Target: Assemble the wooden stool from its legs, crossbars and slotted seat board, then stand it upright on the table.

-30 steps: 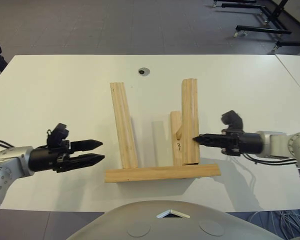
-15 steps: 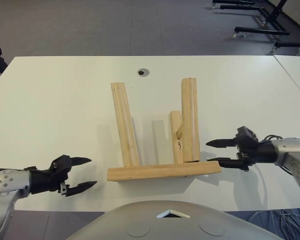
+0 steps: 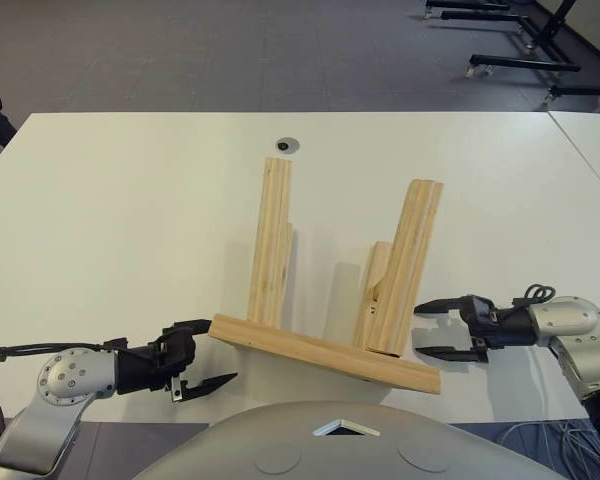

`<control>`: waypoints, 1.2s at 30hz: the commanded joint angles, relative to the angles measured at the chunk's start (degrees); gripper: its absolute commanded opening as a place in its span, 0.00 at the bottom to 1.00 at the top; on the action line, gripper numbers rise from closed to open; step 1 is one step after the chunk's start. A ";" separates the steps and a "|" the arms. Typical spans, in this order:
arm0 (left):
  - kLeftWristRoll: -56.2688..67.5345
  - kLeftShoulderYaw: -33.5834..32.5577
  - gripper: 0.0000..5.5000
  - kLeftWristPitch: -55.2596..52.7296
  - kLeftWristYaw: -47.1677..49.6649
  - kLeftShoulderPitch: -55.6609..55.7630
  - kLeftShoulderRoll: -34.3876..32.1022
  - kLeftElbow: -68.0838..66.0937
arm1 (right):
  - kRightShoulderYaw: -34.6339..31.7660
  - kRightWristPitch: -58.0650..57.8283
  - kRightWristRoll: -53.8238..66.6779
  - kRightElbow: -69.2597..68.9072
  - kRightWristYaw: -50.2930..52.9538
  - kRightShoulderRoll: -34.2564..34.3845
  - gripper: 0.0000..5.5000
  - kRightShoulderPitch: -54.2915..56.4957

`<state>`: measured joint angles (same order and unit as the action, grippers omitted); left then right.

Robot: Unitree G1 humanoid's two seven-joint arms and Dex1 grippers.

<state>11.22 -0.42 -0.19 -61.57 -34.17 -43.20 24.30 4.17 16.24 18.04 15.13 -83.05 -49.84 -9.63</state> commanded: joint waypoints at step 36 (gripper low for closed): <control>-0.67 -0.07 0.73 4.85 6.03 11.10 1.05 -6.36 | -1.50 -16.28 13.29 -28.88 5.62 7.76 0.29 -15.12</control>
<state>10.76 -0.47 4.34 -56.08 -25.28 -41.97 18.81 2.46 0.36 30.37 -11.79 -76.69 -41.86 -23.94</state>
